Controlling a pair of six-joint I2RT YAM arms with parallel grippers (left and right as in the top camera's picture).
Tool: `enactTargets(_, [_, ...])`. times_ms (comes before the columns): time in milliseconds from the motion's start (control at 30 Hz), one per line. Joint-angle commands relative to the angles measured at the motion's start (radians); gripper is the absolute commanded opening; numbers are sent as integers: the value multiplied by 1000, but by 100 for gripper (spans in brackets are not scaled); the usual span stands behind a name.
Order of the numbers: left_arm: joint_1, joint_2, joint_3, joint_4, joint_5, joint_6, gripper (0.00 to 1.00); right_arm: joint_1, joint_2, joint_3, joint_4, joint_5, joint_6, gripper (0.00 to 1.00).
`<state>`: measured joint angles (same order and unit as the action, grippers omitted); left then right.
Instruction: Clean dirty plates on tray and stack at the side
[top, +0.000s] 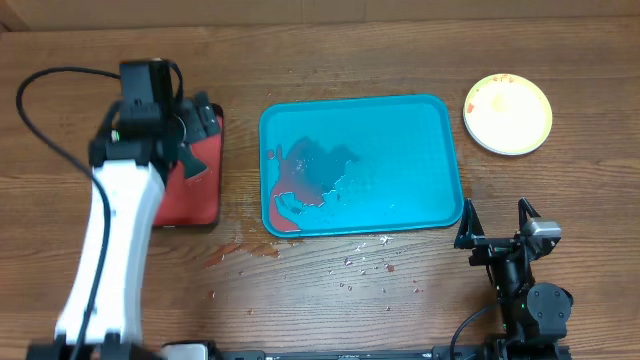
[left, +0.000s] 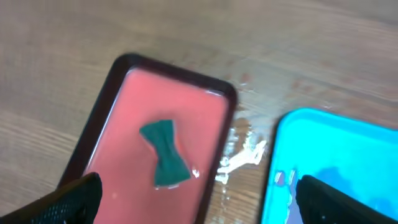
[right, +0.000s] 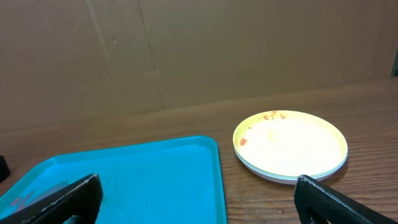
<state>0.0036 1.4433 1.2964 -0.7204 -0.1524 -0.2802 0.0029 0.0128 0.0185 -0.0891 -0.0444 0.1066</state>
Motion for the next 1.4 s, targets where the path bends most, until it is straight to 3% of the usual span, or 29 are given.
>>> enactTargets(0, [-13, -140, -148, 66, -3, 101, 100, 9, -10, -11, 8, 9, -3, 100])
enactTargets(333, [-13, -665, -717, 454, 0, 135, 100, 9, -10, -11, 8, 9, -3, 100])
enactTargets(600, [-13, -942, -1040, 701, 0, 135, 100, 9, -10, -11, 8, 9, -3, 100])
enactTargets(933, [-13, -1203, -1292, 841, 0, 108, 100, 9, -10, -11, 8, 9, -3, 100])
enactTargets(1233, [-13, -1380, -1292, 665, 0, 109, 100, 9, -10, -11, 8, 10, -3, 100])
enactTargets(1367, [-14, -1437, -1292, 654, 13, 112, 100, 9, -10, -11, 8, 10, -3, 100])
